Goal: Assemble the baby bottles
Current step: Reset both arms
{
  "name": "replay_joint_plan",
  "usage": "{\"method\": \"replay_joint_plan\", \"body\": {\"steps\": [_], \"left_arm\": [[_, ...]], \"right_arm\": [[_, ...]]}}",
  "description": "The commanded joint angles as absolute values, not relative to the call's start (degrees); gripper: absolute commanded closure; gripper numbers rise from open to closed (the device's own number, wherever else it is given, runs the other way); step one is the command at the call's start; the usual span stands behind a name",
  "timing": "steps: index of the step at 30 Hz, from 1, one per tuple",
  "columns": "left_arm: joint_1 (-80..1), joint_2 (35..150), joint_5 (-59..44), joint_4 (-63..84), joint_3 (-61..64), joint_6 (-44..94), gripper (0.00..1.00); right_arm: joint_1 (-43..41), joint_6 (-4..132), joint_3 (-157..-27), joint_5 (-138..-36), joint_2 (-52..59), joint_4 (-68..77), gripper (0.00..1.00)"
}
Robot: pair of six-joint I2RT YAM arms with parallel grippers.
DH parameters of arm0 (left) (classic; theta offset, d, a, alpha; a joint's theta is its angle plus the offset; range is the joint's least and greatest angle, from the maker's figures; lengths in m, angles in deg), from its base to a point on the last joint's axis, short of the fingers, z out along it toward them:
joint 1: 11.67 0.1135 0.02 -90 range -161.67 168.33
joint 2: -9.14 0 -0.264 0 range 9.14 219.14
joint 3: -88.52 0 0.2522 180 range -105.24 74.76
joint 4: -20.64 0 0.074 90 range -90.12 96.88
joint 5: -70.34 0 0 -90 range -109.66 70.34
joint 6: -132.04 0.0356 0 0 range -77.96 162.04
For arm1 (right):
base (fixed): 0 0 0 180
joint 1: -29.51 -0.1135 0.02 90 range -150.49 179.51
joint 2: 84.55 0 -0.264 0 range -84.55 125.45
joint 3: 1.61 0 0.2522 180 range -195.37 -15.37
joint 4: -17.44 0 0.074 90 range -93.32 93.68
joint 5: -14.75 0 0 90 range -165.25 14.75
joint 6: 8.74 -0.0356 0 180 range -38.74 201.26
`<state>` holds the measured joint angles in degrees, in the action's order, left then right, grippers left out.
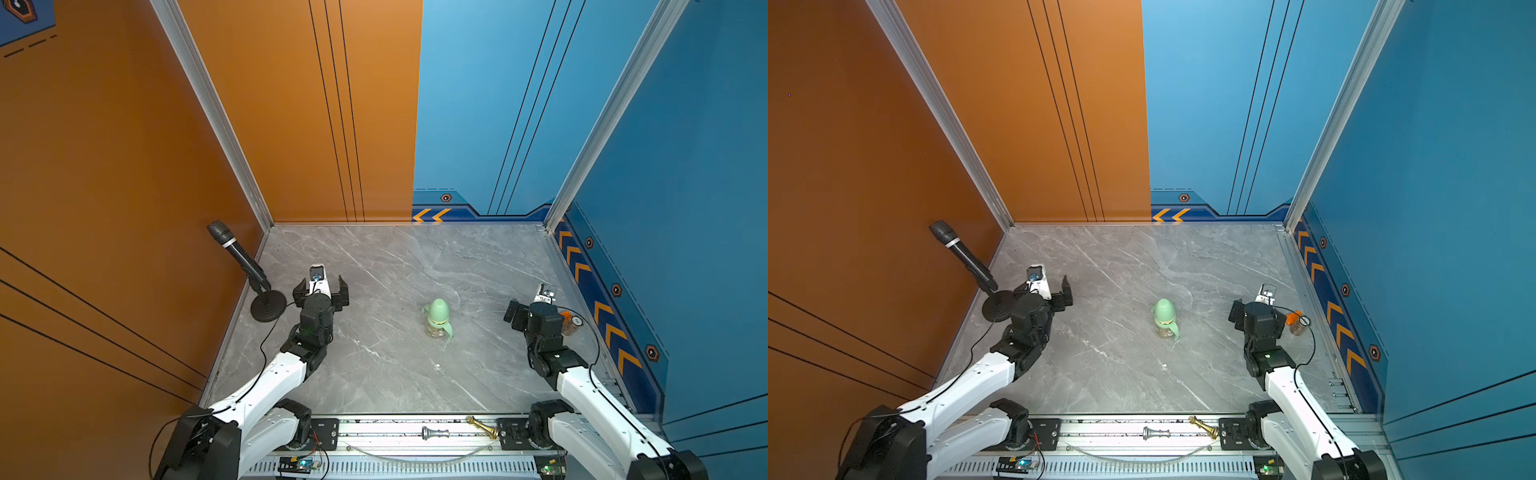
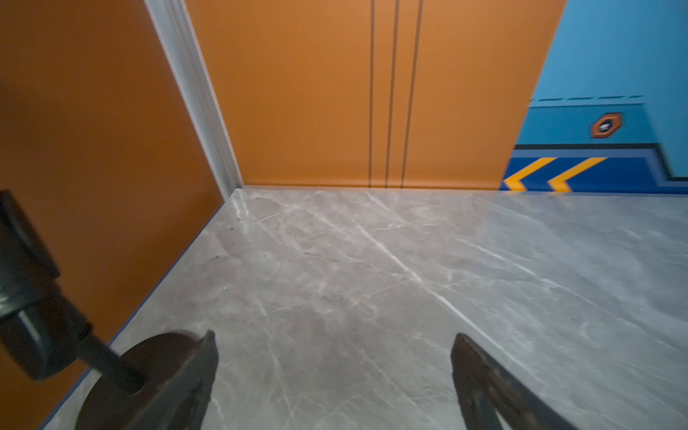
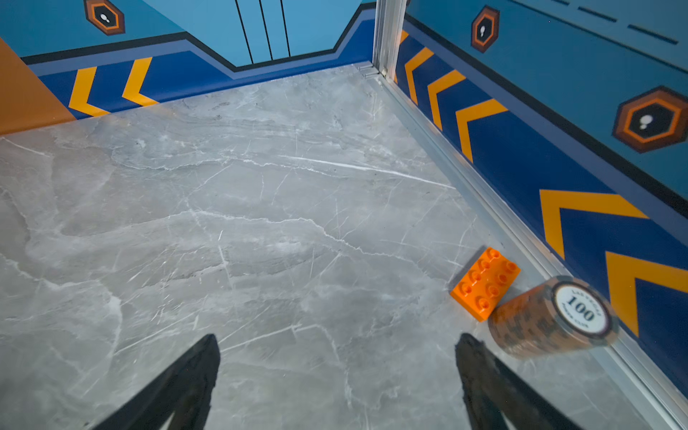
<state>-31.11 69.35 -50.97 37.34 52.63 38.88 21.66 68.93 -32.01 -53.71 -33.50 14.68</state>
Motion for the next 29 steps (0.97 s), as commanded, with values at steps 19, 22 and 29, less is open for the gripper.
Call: {"method": "replay_joint_plan", "body": {"steps": [19, 22, 29], "left_arm": [[-13.8, 98.5, -33.4, 59.8, 53.3, 40.9, 0.02], [-13.8, 98.5, -33.3, 59.8, 53.3, 40.8, 0.03], [-13.8, 98.2, -33.2, 59.8, 53.5, 40.7, 0.03]], "right_arm": [[26.1, 76.0, -35.8, -56.0, 3.3, 56.3, 0.0], [26.3, 75.8, -35.9, -56.5, 3.2, 55.8, 0.0], [26.0, 76.0, -36.0, -56.3, 3.2, 55.6, 0.0]]}}
